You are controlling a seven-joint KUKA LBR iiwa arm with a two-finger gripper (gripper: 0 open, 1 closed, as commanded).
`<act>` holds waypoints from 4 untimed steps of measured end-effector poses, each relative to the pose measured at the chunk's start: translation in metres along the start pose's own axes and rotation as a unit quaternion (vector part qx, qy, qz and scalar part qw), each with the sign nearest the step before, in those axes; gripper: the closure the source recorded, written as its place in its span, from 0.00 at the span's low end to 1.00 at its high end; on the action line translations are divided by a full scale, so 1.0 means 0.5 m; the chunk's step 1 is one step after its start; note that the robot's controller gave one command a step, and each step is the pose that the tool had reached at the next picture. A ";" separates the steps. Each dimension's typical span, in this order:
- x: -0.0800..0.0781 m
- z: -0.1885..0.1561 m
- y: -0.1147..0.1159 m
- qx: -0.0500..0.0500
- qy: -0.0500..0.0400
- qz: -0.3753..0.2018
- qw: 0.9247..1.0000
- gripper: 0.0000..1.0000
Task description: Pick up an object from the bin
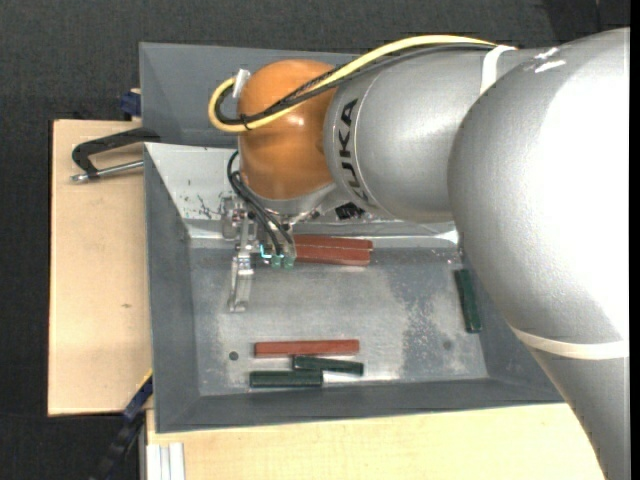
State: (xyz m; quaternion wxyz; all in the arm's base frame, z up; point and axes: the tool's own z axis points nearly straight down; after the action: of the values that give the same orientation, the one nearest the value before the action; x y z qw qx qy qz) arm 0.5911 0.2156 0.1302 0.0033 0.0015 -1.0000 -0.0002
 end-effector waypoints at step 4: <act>0.040 0.049 -0.233 0.000 -0.006 -0.175 0.985 0.00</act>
Offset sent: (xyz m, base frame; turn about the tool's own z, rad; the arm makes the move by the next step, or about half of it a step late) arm 0.0099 -0.0753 -0.0035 -0.1229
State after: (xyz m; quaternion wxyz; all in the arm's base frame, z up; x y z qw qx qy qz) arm 0.5715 0.0993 0.1057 -0.0025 0.1762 -0.9844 -0.0010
